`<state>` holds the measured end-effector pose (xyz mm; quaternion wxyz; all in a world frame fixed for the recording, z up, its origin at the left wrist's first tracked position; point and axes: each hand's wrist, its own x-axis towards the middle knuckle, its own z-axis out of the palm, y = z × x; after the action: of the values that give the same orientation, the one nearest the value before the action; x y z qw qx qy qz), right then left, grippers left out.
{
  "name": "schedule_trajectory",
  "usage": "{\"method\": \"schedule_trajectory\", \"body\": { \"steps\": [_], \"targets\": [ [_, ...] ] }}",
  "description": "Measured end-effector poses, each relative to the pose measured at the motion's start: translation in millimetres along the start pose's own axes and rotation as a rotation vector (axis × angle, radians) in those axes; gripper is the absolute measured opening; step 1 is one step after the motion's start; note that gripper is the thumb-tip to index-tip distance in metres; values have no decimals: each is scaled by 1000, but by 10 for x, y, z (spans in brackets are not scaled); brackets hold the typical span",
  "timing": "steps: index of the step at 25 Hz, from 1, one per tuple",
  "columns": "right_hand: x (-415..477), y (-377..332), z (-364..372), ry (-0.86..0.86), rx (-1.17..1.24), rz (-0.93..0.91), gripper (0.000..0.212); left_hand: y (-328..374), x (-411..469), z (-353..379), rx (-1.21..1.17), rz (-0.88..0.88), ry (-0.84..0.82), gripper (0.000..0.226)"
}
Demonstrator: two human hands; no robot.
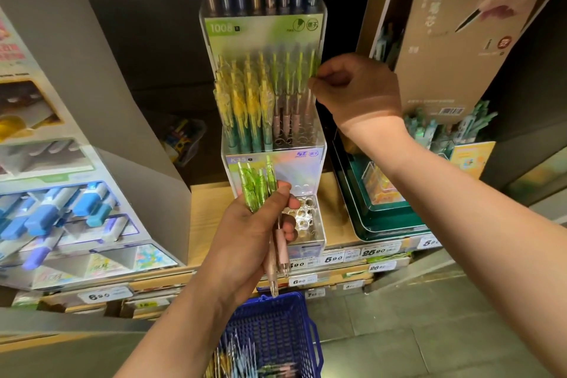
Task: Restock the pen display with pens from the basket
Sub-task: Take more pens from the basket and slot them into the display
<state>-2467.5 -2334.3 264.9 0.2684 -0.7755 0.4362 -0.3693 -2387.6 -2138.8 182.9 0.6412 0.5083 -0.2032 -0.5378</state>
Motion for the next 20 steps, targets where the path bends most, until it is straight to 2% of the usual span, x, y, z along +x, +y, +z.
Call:
{"method": "schedule_trajectory", "body": {
  "steps": [5,8,9,11,12,13,17,20],
  "targets": [
    [-104,20,8,-110,-87,68,17,11,3,5,14,-3,14,24],
    [-275,-26,-44,-116,-60,126,15,24,4,24,21,1,18,23],
    [-374,-45,-58,-200,-37,136,22,30,3,30,34,6,19,23],
    [-600,-106,-51,-512,52,185,39,38,-6,47,72,27,12,25],
    [-690,-132,-32,-640,100,220,39,43,-12,53,88,38,6,26],
    [-749,-134,0,-697,130,248,37,49,-19,57,99,47,-4,28],
    [-762,-80,46,-726,378,393,31,65,-31,52,102,47,-39,29],
    [-743,-53,23,-739,490,430,16,69,-37,57,52,38,-84,25]
  ]
}}
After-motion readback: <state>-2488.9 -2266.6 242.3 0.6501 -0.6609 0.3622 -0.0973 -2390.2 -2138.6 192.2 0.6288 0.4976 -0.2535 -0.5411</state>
